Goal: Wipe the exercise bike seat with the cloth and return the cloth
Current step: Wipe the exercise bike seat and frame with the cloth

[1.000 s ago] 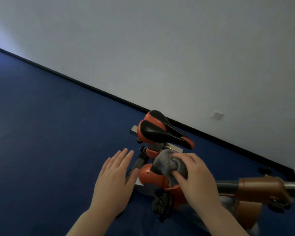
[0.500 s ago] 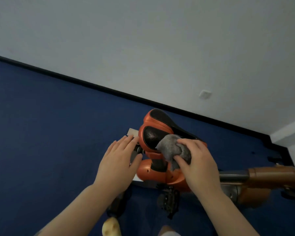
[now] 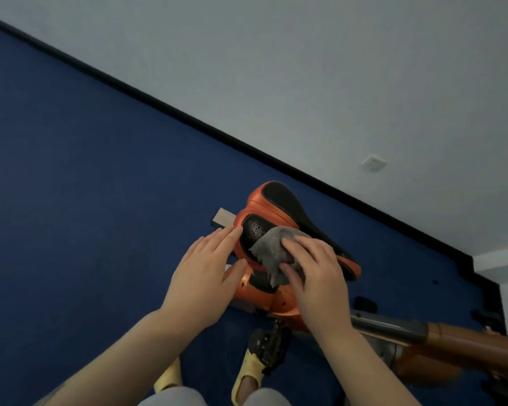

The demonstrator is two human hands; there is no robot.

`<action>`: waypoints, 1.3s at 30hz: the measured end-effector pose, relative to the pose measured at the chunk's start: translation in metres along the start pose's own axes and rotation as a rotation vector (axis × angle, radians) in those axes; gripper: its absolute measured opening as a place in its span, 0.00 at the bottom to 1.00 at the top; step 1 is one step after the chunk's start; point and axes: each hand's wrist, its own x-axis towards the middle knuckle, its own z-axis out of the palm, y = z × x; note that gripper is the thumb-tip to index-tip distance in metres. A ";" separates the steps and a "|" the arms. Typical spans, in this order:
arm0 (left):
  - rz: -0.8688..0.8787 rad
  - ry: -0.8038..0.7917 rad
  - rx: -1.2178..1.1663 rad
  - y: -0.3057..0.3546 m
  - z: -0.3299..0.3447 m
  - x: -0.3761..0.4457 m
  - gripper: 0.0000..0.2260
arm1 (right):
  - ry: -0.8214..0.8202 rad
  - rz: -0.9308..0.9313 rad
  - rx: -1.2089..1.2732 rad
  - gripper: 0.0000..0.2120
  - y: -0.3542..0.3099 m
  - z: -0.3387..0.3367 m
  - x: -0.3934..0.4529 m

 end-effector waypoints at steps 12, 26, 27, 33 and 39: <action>-0.193 0.061 -0.109 0.020 0.018 0.006 0.24 | -0.085 -0.388 0.058 0.22 0.023 0.025 0.015; -0.223 0.073 -0.160 0.024 0.019 0.009 0.24 | -0.123 -0.301 0.079 0.21 0.019 0.023 0.026; -0.221 0.074 -0.162 0.024 0.018 0.009 0.24 | -0.103 -0.281 0.083 0.21 0.019 0.023 0.025; -0.220 0.107 -0.276 0.024 0.017 0.012 0.22 | -0.042 -0.290 0.048 0.20 -0.018 0.039 0.043; -0.189 0.037 -0.300 0.019 0.012 0.011 0.21 | 0.034 -0.365 -0.008 0.20 0.033 0.030 0.017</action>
